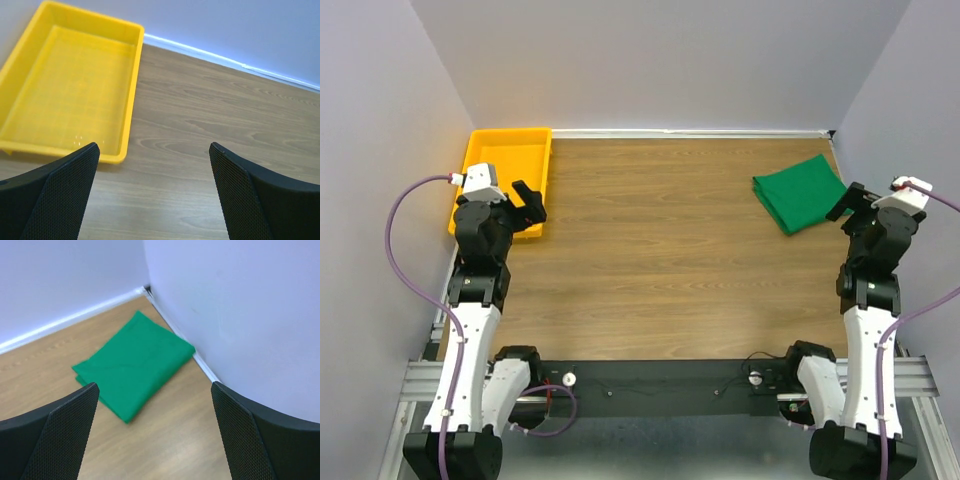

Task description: Fold and stack the t-shirts

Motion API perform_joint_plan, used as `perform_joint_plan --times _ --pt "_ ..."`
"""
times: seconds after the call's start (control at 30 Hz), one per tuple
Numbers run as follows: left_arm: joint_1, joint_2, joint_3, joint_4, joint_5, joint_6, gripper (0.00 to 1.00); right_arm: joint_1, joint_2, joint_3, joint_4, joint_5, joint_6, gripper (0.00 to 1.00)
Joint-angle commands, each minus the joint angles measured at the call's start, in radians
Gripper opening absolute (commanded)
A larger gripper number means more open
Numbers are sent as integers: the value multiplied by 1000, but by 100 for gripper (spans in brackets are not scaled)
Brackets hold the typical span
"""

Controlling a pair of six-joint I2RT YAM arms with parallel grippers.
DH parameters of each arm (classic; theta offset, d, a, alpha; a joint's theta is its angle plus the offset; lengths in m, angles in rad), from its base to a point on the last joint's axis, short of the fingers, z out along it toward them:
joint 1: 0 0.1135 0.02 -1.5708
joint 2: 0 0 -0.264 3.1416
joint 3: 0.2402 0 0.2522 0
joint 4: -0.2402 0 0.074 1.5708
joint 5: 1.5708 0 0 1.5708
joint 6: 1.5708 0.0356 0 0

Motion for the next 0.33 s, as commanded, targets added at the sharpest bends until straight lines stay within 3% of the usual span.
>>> perform_joint_plan --times 0.0,0.3 --pt "4 -27 28 4 80 104 98 -1 -12 -16 -187 128 58 100" --pt "5 -98 -52 36 116 78 98 -1 17 -22 -236 131 19 100"
